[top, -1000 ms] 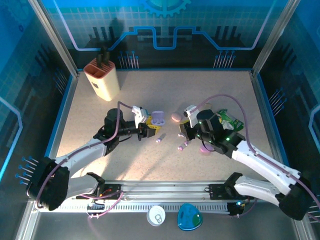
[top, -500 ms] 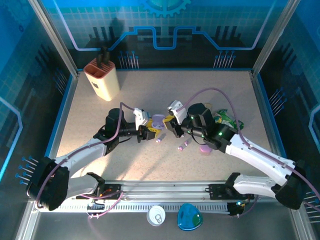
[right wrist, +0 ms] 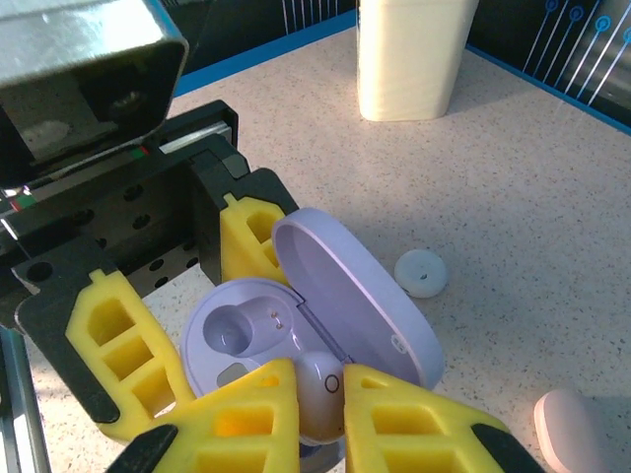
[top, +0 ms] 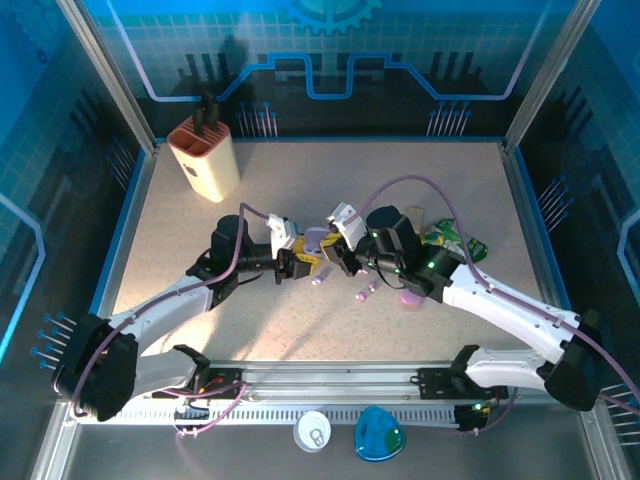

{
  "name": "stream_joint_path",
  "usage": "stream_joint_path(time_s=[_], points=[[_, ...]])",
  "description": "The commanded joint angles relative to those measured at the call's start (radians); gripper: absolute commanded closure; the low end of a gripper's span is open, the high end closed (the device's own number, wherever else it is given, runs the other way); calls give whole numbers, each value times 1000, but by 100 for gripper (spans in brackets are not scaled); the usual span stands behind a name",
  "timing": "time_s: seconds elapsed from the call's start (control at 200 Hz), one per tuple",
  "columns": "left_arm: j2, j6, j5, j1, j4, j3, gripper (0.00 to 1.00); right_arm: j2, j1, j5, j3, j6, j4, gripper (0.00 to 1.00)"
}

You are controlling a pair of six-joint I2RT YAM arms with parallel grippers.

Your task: Insert wireless bluetooth earbuds into charging case

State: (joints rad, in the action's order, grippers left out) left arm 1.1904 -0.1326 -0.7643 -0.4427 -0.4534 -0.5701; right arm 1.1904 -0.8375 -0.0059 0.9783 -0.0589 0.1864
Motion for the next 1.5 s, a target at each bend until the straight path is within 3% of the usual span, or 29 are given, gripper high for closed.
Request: stream_joint_path(time_s=[0.0,0.21,0.325,0.44,0.59,0.83,0.915,1.071,1.316,1.496], points=[[5,6,-4,-3,-30,-36,65,19,-12,-18,0,8,7,85],[8,8,11,-4,-39,-33,65,35,-12,-8,6,21,31,82],[5,7,23,-1,-44,-27,65,18,-10,-3,19,-3,34,63],[5,9,30,3,-63,-15,65,-26,7,-26,14,-35,9,54],[14,30,30,17,-114,2,65,-110,92,-139,-66,-110,-92,49],[18,63,50,38,-194,35,65,-154,268,-281,-281,-368,-354,47],[14,68,52,38,-199,33,65,-104,299,-268,-329,-477,-413,47],[2,74,60,38,-209,32,65,83,306,-249,-293,-595,-318,47],[-11,79,54,39,-197,30,65,380,238,-293,-178,-697,-226,52],[-36,76,64,38,-188,42,65,517,173,-343,-135,-775,-262,54]])
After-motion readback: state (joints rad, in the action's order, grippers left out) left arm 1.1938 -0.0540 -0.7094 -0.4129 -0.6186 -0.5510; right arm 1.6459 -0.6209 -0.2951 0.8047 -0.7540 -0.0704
